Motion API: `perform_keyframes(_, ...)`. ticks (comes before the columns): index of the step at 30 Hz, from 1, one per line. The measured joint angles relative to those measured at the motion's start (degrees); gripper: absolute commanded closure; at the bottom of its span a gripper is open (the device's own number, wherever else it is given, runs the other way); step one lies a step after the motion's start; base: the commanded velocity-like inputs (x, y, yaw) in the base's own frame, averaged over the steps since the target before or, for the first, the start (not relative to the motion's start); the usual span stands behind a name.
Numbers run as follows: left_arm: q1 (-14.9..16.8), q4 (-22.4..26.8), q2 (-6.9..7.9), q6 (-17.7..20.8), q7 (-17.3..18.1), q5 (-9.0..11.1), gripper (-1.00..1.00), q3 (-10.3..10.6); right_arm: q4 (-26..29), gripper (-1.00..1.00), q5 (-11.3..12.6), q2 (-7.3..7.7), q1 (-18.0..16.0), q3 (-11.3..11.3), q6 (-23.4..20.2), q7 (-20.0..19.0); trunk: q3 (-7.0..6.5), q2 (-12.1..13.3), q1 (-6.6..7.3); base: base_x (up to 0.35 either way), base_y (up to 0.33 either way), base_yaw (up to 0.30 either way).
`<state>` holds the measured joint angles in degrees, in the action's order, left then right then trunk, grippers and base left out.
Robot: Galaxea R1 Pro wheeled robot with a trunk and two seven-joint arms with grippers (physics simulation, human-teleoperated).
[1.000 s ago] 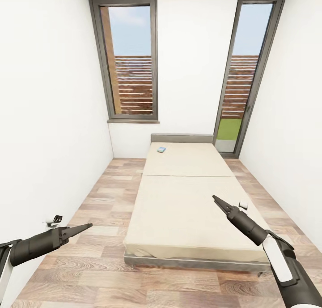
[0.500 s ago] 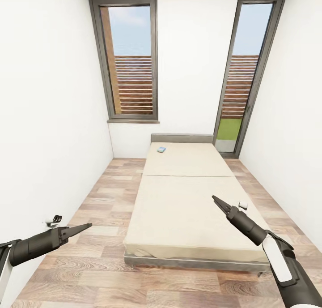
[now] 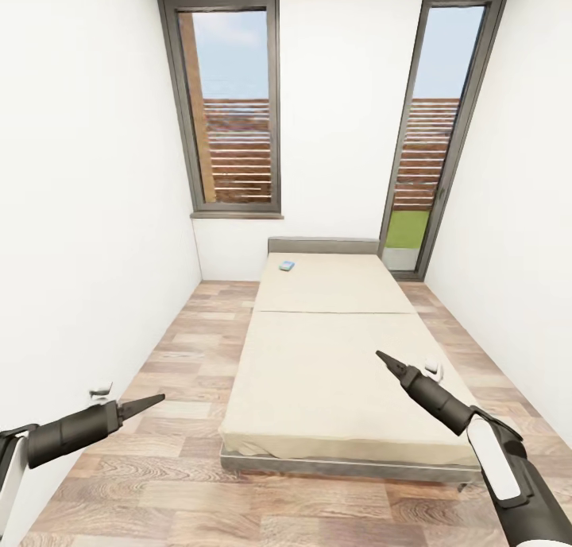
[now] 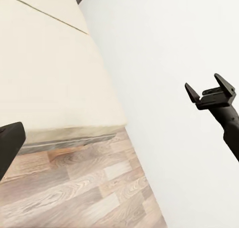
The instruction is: Put all the toys in the child's room - the three board games (two on the bed and one on the table), the two jigsaw puzzles on the table, and the tennis ball on the table - inside the toy box on the table in the child's room.
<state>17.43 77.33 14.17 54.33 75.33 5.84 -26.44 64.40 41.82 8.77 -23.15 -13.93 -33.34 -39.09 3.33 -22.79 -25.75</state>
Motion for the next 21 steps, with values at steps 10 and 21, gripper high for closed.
perform_keyframes(10,0.00,0.01,0.04,0.07,-2.66,-0.01,-1.00,-0.08,0.04,-1.00,-0.05,-0.06,0.01,0.02,-0.07,0.32,0.00,-0.01,0.02,0.046,0.014,-0.037)
perform_keyframes(21,0.02,-0.02,0.14,0.00,-2.75,0.00,-1.00,-0.24,-0.06,-1.00,-0.11,-0.06,0.02,0.01,-0.07,0.27,0.00,-0.01,0.03,0.300,0.024,-0.254)
